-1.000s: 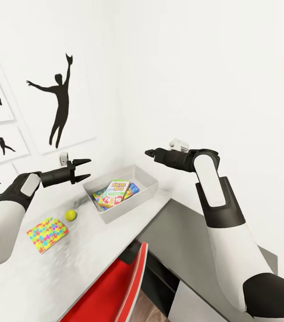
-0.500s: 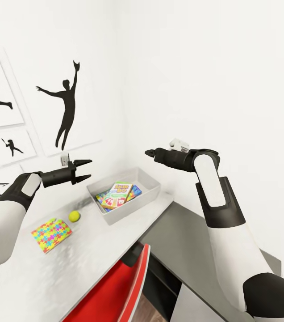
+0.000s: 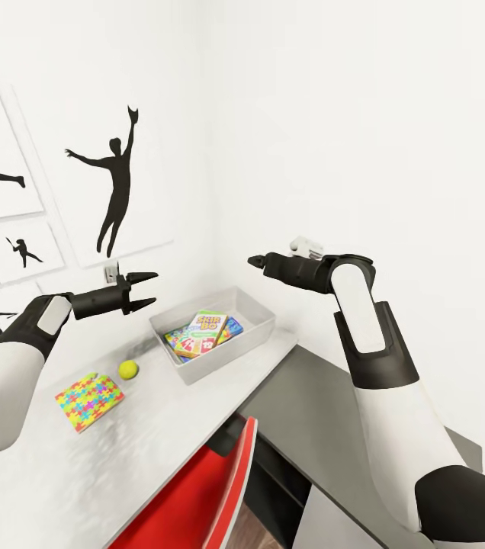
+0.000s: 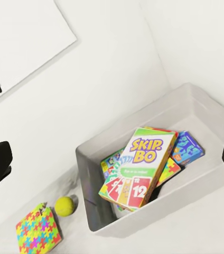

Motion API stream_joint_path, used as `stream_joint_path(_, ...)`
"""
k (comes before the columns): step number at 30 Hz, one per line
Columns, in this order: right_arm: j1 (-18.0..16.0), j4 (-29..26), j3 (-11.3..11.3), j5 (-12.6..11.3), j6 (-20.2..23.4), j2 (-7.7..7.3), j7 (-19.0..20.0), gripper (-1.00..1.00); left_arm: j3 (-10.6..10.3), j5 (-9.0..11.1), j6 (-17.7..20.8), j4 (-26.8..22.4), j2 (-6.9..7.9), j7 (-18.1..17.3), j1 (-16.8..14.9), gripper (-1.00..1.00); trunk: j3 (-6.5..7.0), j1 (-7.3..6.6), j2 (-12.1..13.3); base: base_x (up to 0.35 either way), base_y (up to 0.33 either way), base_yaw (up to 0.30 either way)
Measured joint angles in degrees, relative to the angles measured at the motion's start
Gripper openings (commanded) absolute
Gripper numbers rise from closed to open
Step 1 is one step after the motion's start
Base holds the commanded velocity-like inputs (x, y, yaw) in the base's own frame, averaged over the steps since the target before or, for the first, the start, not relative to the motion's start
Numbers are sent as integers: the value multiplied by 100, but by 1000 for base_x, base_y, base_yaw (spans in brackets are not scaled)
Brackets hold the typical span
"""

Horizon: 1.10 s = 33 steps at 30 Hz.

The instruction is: Put all the toys in the child's room - the three board games (two on the bed and one on the table), the two jigsaw puzzles on the table, and the tennis ball on the table - inside the toy box on the table in the child's room.

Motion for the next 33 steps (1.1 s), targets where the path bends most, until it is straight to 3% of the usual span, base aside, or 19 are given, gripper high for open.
stream_joint_path(33,-9,-7,9,-22,4,8,0,100,6,-2,-19,0,-9,6,-2,100,14,1,0,-95,22,50)
